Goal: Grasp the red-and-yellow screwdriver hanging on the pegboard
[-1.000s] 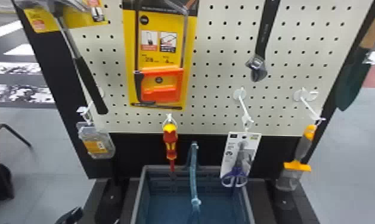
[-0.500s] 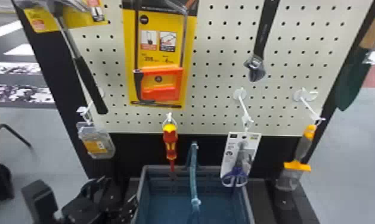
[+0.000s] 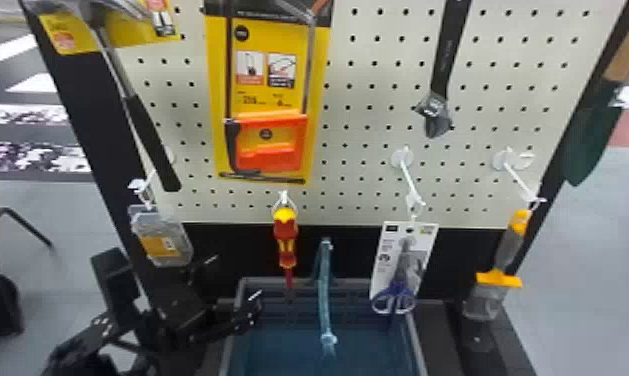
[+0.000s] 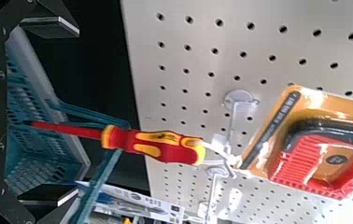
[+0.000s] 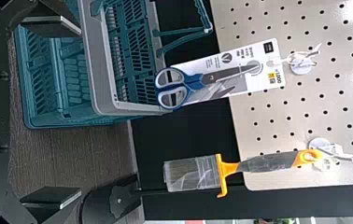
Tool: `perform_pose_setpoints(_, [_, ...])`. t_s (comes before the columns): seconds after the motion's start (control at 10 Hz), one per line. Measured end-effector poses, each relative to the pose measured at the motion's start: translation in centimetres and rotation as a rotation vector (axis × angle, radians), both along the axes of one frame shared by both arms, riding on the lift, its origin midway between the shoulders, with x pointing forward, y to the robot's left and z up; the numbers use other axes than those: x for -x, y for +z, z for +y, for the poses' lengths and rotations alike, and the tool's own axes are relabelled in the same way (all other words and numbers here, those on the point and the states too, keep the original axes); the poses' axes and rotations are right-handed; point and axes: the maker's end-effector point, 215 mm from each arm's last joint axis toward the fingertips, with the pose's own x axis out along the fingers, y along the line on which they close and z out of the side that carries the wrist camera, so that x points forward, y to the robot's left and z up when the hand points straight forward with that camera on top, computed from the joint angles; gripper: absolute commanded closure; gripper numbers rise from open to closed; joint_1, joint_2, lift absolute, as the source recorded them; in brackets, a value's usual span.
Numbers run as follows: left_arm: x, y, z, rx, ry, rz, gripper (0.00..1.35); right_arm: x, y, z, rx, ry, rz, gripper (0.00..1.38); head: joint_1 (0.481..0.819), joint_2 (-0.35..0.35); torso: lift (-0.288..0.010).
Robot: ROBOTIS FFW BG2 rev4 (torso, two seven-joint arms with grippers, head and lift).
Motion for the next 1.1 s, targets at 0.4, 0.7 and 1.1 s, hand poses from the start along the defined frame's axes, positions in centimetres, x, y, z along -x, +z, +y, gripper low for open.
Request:
perform_pose_setpoints(0.4, [-1.9, 2.7, -2.9, 0.02, -0.091, -0.048, 0.13, -0.2, -0.1, 0.2, 0.001, 0.007, 0.0, 0.1, 0.549, 0.0, -0.1])
perform_pose_setpoints(0.7, [-2.2, 4.1, -6.3, 0.077, -0.181, -0.058, 0.13, -0.4, 0.0, 0.3, 0.0, 0.013, -0.005, 0.1, 0.549, 0.0, -0.1])
perform_pose_setpoints(1.1, [-1.6, 5.4, -9.9, 0.066, -0.333, -0.074, 0.16, -0.4, -0.1, 0.4, -0.003, 0.013, -0.003, 0.1, 0.549, 0.0, -0.1])
